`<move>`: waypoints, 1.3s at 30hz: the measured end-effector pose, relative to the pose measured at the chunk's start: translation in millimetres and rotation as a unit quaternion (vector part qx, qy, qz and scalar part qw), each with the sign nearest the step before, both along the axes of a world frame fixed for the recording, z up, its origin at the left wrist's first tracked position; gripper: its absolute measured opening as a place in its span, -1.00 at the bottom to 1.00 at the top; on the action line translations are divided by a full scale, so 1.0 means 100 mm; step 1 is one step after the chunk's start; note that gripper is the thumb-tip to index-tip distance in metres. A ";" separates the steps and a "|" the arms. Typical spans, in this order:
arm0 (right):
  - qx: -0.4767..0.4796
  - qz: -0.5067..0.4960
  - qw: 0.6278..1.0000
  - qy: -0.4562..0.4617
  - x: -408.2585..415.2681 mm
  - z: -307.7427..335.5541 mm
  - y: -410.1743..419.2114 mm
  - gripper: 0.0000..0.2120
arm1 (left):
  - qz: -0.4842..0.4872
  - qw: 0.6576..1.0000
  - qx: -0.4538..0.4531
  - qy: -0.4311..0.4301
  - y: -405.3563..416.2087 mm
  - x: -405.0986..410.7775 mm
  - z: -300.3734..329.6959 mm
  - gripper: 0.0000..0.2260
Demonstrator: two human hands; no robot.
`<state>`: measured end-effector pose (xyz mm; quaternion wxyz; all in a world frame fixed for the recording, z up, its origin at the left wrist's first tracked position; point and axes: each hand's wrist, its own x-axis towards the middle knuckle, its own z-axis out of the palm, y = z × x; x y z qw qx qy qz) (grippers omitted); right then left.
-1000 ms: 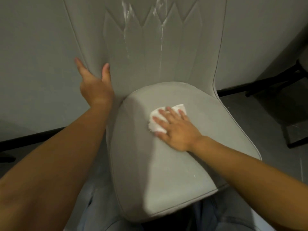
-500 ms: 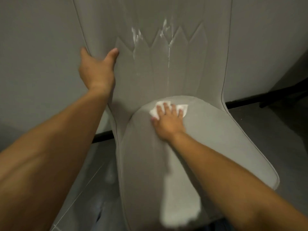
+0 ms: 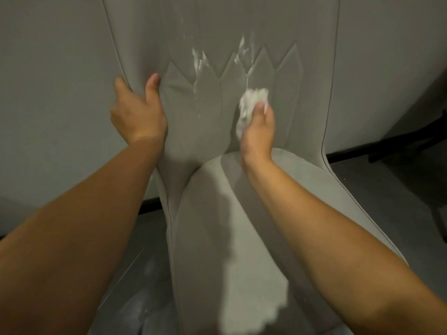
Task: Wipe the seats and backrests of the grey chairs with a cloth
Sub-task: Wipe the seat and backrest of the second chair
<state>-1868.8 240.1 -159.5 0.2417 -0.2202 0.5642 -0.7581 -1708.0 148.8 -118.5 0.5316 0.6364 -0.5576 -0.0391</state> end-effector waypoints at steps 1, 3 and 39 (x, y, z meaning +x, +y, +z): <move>-0.048 -0.024 0.998 0.032 0.01 0.20 -0.07 -0.67 | 0.000 1.000 0.000 0.002 0.01 0.00 0.00 -0.39; -0.132 -0.081 0.977 0.143 0.03 0.53 -0.26 -0.60 | -0.006 1.000 -0.003 0.004 0.01 0.00 -0.01 -0.41; 0.143 -0.209 0.648 0.718 -0.54 0.99 -1.11 -0.46 | -0.014 1.000 -0.028 -0.002 -0.02 -0.07 -0.07 -0.46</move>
